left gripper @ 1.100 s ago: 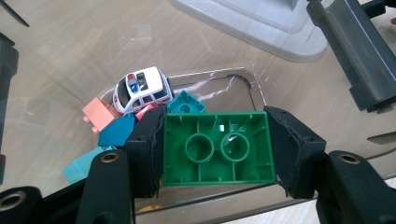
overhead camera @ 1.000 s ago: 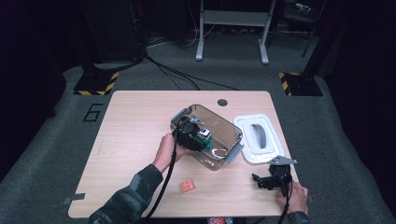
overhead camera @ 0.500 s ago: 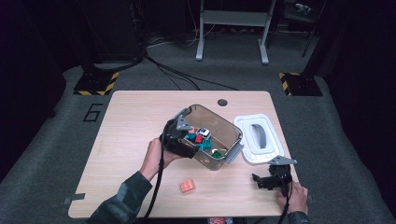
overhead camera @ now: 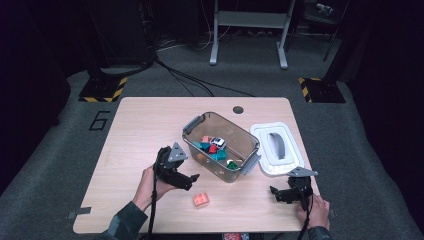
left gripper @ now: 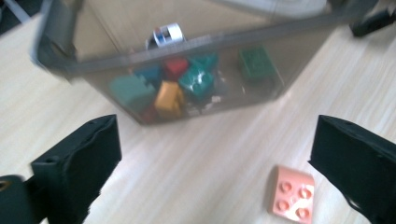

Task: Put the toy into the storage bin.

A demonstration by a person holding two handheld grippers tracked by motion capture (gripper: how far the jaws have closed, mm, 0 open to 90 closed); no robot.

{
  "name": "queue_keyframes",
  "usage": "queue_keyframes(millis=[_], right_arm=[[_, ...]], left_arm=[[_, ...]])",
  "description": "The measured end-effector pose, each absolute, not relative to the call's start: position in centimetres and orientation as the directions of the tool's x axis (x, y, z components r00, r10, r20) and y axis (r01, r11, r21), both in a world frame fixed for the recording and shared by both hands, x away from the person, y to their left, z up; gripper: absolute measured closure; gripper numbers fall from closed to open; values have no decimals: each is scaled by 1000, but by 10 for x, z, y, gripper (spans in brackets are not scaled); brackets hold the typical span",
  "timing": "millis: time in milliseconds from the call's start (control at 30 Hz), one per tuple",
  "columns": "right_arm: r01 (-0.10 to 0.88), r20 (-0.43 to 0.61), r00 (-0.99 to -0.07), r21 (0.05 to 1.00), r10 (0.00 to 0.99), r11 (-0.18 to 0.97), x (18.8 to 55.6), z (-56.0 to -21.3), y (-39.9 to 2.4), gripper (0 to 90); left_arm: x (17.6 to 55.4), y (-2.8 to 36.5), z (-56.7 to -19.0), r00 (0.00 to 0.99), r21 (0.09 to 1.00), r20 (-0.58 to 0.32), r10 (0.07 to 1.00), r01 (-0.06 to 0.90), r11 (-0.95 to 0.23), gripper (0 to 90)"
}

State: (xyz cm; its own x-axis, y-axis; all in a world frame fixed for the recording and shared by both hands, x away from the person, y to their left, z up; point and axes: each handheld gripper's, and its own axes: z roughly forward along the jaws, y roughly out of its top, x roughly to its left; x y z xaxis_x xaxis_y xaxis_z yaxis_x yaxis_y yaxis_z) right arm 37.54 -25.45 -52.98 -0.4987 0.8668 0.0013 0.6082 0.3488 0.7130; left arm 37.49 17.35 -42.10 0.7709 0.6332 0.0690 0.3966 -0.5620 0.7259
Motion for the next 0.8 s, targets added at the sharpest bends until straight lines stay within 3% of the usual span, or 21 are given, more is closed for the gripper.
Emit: queue_keyframes(millis=[233, 333, 367, 533, 800], right_arm=[[608, 1, -499, 713, 867, 349, 375, -530, -255, 0], [608, 1, -499, 713, 867, 349, 375, -530, -255, 0], [607, -2, -499, 713, 867, 351, 376, -530, -255, 0], [608, 1, -499, 713, 867, 349, 375, -530, -255, 0], [608, 1, -499, 713, 867, 349, 375, -530, -255, 0]], left_arm=[[362, 166, -452, 792, 711, 28, 610, 413, -569, 7], [357, 159, -464, 830, 690, 15, 558, 395, -606, 169], [356, 156, -468, 837, 680, 17, 547, 392, -620, 153], [355, 146, -484, 865, 640, 3, 501, 383, -666, 264], [354, 135, -499, 870, 583, 5, 493, 398, -708, 486]])
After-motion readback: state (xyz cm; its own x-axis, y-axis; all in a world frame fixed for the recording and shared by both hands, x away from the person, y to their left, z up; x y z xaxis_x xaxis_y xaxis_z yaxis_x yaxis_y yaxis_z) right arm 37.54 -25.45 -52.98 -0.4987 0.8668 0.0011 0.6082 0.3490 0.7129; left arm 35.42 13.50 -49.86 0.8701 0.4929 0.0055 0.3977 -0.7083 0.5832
